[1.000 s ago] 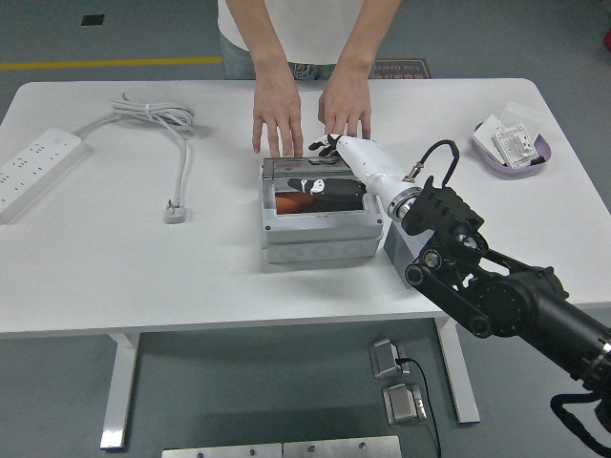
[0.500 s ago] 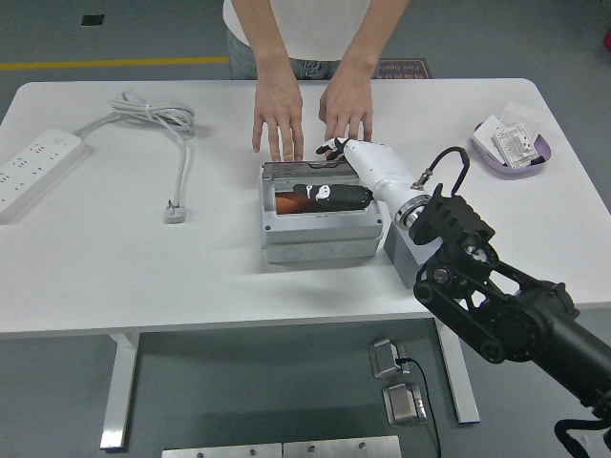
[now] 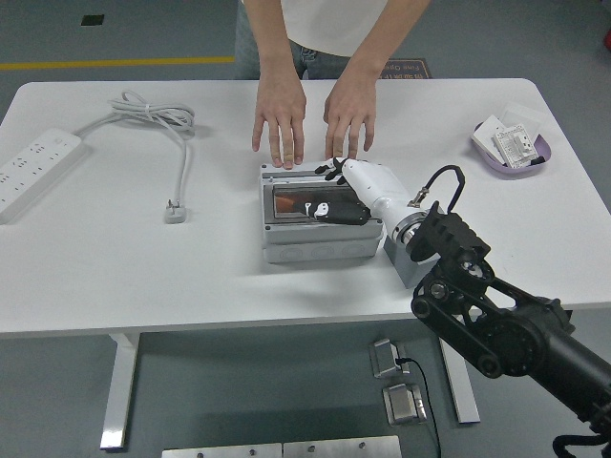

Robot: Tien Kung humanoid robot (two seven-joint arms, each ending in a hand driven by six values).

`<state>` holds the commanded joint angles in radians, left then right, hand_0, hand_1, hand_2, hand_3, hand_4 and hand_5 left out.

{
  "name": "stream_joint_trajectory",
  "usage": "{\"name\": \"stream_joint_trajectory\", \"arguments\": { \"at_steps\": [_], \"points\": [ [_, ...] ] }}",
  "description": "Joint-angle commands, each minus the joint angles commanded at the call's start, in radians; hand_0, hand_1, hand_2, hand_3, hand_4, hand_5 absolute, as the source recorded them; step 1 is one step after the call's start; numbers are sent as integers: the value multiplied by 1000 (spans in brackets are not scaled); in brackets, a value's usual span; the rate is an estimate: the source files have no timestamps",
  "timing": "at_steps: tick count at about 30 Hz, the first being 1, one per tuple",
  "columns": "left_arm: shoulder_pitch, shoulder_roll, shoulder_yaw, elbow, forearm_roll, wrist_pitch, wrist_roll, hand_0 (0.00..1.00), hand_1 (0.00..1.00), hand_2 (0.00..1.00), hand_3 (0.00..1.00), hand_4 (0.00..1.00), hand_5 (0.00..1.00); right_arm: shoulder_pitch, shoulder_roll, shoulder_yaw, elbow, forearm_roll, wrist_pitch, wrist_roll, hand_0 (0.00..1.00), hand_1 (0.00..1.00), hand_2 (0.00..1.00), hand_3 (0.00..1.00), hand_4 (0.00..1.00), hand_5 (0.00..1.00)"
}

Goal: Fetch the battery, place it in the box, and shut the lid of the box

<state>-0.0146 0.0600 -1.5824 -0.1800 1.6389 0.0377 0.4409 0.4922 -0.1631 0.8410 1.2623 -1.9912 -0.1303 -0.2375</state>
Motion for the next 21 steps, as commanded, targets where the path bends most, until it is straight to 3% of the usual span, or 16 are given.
{"name": "stream_joint_trajectory", "arguments": {
  "at_steps": [12,21],
  "points": [
    [7,9,24,0,-34,8,4,626,634,532,622,700,95,-24,-6,96,44,-39,-3,3,738,665,693,763,985,788],
    [9,9,43,0,-64,12,-3,626,634,532,622,700,95,-142,-53,268,225,-92,3,16,723,656,685,761,982,787]
  ]
}}
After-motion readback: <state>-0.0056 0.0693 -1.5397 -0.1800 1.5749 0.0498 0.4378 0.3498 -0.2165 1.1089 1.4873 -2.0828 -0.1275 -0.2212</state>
